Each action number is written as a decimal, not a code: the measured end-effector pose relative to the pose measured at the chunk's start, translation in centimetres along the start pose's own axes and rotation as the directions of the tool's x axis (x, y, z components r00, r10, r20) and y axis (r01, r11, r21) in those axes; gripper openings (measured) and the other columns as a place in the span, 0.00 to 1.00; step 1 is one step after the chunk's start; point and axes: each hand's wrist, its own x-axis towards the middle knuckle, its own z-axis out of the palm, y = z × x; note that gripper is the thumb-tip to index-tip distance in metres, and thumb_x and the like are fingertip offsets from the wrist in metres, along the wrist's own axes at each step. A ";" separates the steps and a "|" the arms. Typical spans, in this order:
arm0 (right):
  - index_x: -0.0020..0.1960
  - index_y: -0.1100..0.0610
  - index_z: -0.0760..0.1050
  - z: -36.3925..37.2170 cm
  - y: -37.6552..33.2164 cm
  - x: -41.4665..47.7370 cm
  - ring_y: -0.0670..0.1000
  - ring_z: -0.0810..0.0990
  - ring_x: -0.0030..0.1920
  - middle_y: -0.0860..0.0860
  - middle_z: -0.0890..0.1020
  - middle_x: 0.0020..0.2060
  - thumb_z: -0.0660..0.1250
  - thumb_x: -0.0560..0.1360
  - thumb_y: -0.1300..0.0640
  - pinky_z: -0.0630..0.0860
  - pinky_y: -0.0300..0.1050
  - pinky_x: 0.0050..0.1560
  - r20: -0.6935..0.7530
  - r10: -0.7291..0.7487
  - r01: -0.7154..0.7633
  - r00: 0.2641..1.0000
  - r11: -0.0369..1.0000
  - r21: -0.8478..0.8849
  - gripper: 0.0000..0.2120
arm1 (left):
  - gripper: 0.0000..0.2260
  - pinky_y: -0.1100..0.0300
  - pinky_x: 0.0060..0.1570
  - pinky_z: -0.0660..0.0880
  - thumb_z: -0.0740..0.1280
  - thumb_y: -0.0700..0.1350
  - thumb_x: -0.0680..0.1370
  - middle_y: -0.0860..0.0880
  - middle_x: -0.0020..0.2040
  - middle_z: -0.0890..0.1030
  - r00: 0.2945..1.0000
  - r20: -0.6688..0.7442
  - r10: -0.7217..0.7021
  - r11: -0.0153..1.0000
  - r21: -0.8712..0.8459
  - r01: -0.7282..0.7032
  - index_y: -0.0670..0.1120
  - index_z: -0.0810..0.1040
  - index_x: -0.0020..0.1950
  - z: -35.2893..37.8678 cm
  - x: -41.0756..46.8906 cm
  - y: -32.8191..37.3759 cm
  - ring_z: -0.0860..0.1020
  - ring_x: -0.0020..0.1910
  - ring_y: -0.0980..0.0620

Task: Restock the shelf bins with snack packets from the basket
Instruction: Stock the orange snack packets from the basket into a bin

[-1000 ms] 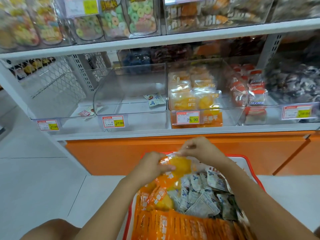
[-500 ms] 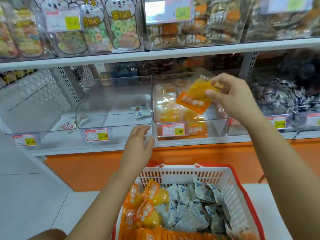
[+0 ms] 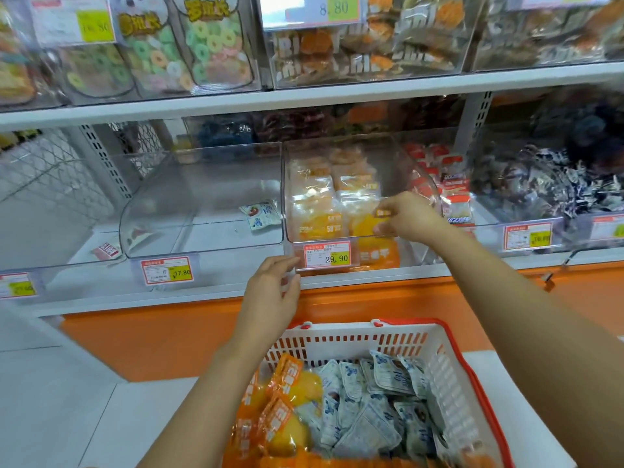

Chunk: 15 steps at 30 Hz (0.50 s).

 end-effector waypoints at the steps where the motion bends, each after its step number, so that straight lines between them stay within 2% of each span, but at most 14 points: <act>1: 0.64 0.57 0.76 0.4 0.2 0.2 0.55 0.78 0.58 0.55 0.79 0.61 0.76 0.69 0.56 0.71 0.43 0.54 -0.023 0.023 -0.022 0.999 0.999 0.041 0.25 | 0.15 0.74 0.55 0.65 0.61 0.44 0.81 0.52 0.65 0.74 1.000 0.004 0.000 1.000 -0.013 0.000 0.48 0.74 0.67 0.0 -0.1 -0.1 0.71 0.56 0.62; 3: 0.62 0.59 0.77 0.8 0.4 0.3 0.54 0.78 0.53 0.55 0.80 0.57 0.77 0.67 0.56 0.71 0.42 0.49 -0.083 0.053 -0.044 0.995 0.993 0.107 0.25 | 0.14 0.69 0.58 0.68 0.61 0.44 0.81 0.52 0.64 0.75 1.000 0.019 0.002 1.000 -0.030 -0.002 0.48 0.75 0.66 0.0 -0.6 -0.4 0.72 0.57 0.60; 5: 0.59 0.60 0.75 1.1 0.5 -0.4 0.50 0.74 0.48 0.54 0.77 0.52 0.78 0.66 0.56 0.68 0.41 0.46 -0.225 0.068 -0.025 0.972 0.982 0.189 0.25 | 0.14 0.66 0.59 0.69 0.62 0.43 0.80 0.51 0.62 0.76 0.999 0.047 -0.005 1.000 -0.014 0.006 0.47 0.76 0.65 0.0 -1.3 -0.9 0.74 0.58 0.58; 7: 0.57 0.58 0.72 1.7 0.3 -1.7 0.48 0.71 0.49 0.52 0.73 0.52 0.77 0.67 0.52 0.68 0.40 0.49 -0.459 0.045 0.071 0.887 0.970 0.234 0.24 | 0.13 0.64 0.59 0.71 0.63 0.42 0.80 0.51 0.60 0.77 0.995 0.093 -0.042 0.998 0.044 0.038 0.47 0.77 0.64 0.0 -2.2 -2.0 0.75 0.57 0.57; 9: 0.50 0.56 0.72 2.8 -0.5 -3.5 0.46 0.70 0.46 0.48 0.73 0.45 0.72 0.71 0.48 0.68 0.38 0.46 -0.631 0.009 0.173 0.776 0.959 0.226 0.15 | 0.12 0.61 0.57 0.73 0.64 0.43 0.79 0.49 0.59 0.79 0.981 0.159 -0.111 0.989 0.118 0.093 0.46 0.78 0.62 -0.1 -3.2 -3.3 0.77 0.56 0.54; 10: 0.45 0.55 0.71 3.6 -1.2 -4.5 0.45 0.70 0.40 0.47 0.73 0.39 0.70 0.74 0.48 0.67 0.36 0.41 -0.647 -0.009 0.225 0.763 0.941 0.252 0.12 | 0.13 0.60 0.56 0.73 0.64 0.43 0.79 0.48 0.60 0.79 0.966 0.199 -0.164 0.979 0.156 0.133 0.45 0.78 0.63 -0.2 -3.7 -4.0 0.77 0.56 0.53; 12: 0.37 0.54 0.67 6.1 -2.7 -6.2 0.43 0.66 0.30 0.46 0.69 0.28 0.66 0.77 0.49 0.63 0.35 0.32 -0.600 -0.116 0.342 0.792 0.898 0.277 0.15 | 0.14 0.60 0.56 0.73 0.64 0.44 0.79 0.47 0.62 0.79 0.923 0.263 -0.280 0.946 0.238 0.219 0.45 0.76 0.65 -0.6 -4.8 -5.2 0.77 0.59 0.50; 15: 0.32 0.53 0.64 11.7 -3.7 -8.1 0.45 0.64 0.25 0.45 0.65 0.23 0.67 0.76 0.49 0.63 0.42 0.28 -0.431 -0.324 0.444 0.842 0.870 0.214 0.19 | 0.16 0.59 0.58 0.71 0.63 0.46 0.80 0.45 0.65 0.77 0.835 0.339 -0.433 0.863 0.422 0.277 0.43 0.74 0.67 -1.2 -6.6 -7.6 0.76 0.61 0.48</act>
